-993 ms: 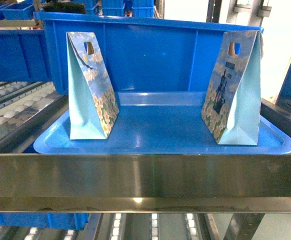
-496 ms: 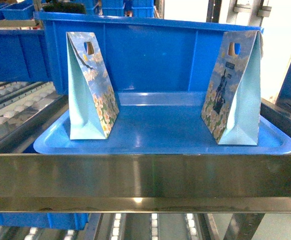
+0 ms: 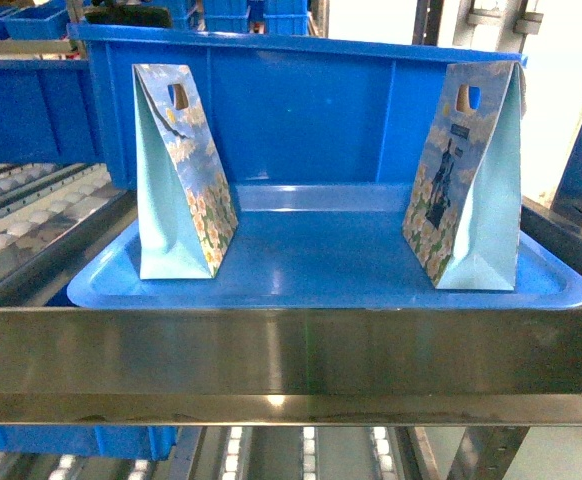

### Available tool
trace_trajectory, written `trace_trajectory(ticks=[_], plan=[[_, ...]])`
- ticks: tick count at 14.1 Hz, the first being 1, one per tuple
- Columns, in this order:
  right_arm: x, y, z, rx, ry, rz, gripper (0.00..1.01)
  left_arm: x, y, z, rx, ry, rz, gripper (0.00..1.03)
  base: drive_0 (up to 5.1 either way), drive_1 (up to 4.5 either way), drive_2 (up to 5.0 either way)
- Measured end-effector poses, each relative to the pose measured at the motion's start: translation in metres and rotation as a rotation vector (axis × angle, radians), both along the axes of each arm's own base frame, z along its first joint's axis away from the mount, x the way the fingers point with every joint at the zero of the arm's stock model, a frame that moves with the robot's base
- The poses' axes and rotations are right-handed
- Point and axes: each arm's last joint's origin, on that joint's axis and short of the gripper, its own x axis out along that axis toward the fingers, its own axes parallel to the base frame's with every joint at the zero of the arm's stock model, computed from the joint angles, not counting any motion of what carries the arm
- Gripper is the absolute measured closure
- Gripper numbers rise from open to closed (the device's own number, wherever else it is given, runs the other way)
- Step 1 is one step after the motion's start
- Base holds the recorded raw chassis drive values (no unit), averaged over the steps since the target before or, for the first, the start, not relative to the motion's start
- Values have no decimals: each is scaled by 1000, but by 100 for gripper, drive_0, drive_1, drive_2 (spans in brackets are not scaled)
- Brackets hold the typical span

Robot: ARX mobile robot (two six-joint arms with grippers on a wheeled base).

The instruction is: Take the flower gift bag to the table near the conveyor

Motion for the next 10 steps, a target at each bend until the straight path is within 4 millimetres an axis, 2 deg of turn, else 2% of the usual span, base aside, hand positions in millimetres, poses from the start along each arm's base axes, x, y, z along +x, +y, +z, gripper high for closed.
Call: trace_trajectory(ticks=[2,3,4,10], plan=[[14,4,-1,-3,47,31,3,11,-2,3,-2,-16,-14,5,0,0,0],[24,7,5,-4,50,53,3,19,-6,6,-3,-20,-37,5,0,0,0],[39,10,18,-3,45,71,3,32,-11,15,-6,-42,-64,5,0,0,0],[122,22,56,-6,81,133,3,116,-36,57,-4,-33,-144,5,0,0,0]])
